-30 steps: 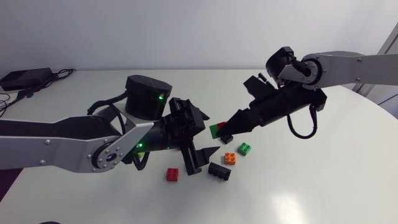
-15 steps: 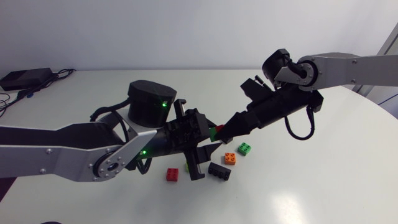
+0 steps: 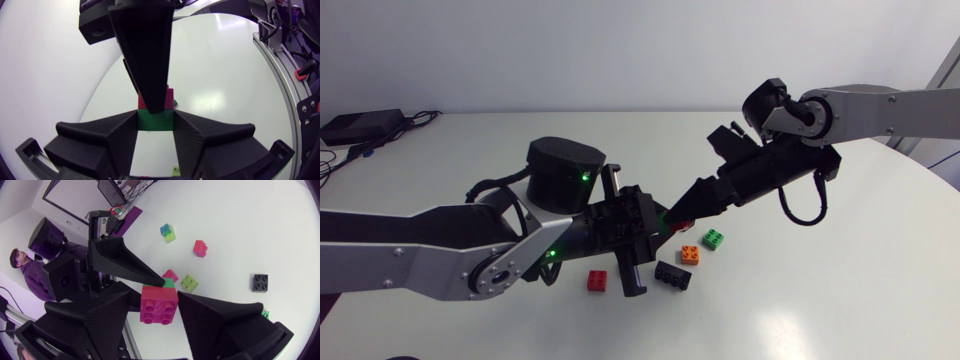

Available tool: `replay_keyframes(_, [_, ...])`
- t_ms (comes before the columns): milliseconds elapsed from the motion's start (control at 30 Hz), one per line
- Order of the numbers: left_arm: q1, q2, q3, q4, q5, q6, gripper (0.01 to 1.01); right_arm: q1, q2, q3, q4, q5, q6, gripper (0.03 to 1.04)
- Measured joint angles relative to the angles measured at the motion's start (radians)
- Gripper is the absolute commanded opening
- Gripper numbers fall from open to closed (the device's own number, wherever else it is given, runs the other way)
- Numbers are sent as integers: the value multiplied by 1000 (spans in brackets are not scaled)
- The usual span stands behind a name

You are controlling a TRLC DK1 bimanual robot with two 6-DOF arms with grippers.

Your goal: Disassemble duplo

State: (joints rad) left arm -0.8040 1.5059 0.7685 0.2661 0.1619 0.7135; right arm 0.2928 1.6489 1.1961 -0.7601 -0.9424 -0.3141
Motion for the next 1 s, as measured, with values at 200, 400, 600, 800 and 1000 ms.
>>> replay_keyframes(200, [-2,-1,-11,0,0,1,328,-26,-23,0,-3,0,-4,930])
replay_keyframes(400, [-2,-2,-11,0,-1,1,328,-26,-24,-17,-3,0,-19,839])
replay_keyframes(600, [-2,-4,-11,0,-1,4,328,-25,-24,-24,-3,0,-23,528])
replay_keyframes(800, [-2,-15,-11,0,-3,4,328,-23,-25,-25,-4,-1,-23,290])
replay_keyframes(1000, [-3,-20,-17,0,-10,34,328,-16,-29,-25,-19,0,-12,279])
